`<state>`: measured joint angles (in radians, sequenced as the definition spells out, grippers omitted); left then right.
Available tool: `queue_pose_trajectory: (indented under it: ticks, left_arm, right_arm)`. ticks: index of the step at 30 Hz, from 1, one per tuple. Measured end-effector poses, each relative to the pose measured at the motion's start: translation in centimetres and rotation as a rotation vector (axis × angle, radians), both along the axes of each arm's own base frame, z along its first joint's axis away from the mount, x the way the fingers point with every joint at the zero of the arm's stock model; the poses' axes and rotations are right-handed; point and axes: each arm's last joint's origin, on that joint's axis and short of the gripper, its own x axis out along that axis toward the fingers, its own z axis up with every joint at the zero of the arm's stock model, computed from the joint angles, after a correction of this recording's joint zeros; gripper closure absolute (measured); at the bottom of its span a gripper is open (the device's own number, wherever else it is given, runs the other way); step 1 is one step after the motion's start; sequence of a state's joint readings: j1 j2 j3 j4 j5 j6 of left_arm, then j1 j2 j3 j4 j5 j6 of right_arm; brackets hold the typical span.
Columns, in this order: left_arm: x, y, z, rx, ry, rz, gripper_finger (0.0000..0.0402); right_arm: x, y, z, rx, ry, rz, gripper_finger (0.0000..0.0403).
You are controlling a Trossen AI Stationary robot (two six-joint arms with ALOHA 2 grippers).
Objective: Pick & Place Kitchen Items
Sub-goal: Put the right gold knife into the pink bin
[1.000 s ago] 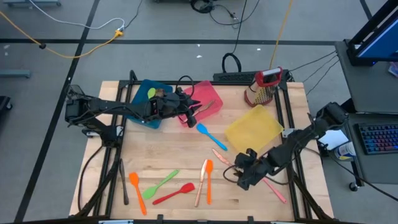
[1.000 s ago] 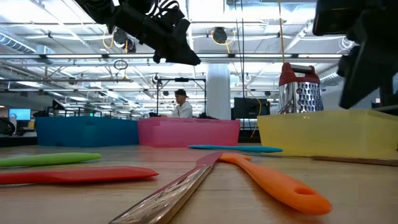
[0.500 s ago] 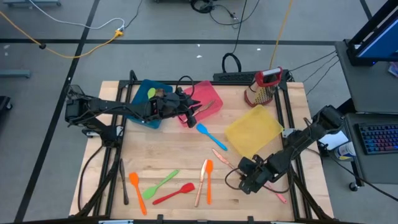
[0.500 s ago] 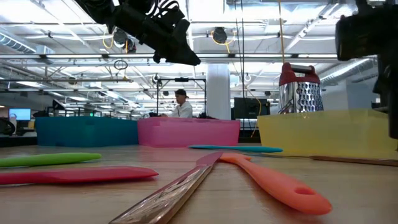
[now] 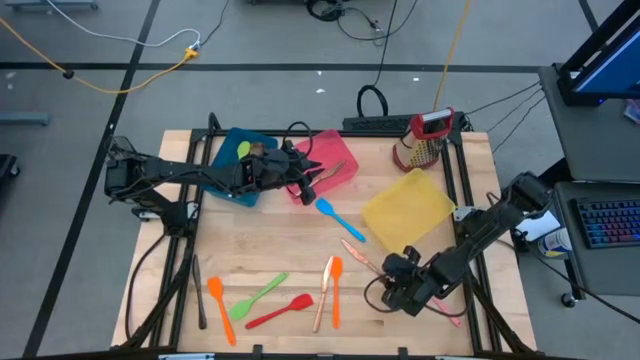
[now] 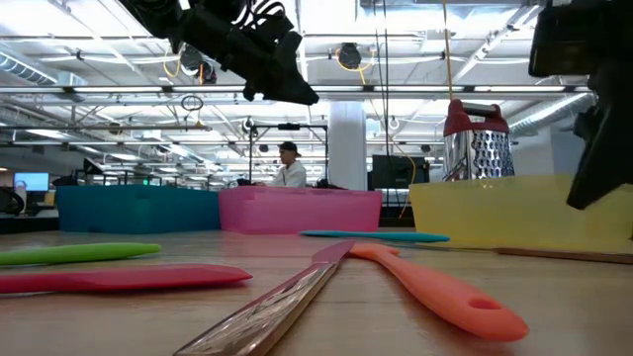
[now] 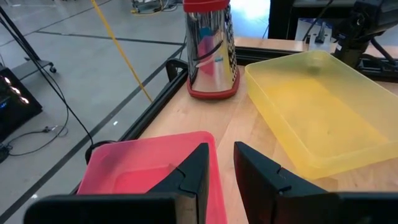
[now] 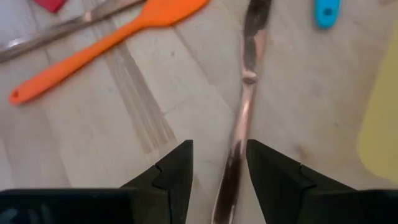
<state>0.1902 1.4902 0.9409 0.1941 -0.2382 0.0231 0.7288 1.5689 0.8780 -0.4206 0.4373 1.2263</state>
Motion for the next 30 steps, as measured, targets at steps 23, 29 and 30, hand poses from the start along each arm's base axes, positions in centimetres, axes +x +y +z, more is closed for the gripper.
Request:
queue_pose_trajectory:
  ticks: [23,29,30]
  left_arm:
    - [-0.2,0.0,-0.5,-0.011,0.05,0.001,0.0321]
    - [-0.3,-0.1,-0.6,-0.016,0.074,0.0,0.0321]
    - [-0.3,-0.1,-0.7,-0.016,0.076,-0.001,0.0321]
  right_arm:
    - [1.0,0.6,-4.7,-0.194,-0.013,-0.046,0.026]
    - [0.7,0.9,-6.4,-0.324,-0.04,-0.068,0.026]
    - [0.7,0.9,-6.8,-0.333,-0.032,-0.069,0.026]
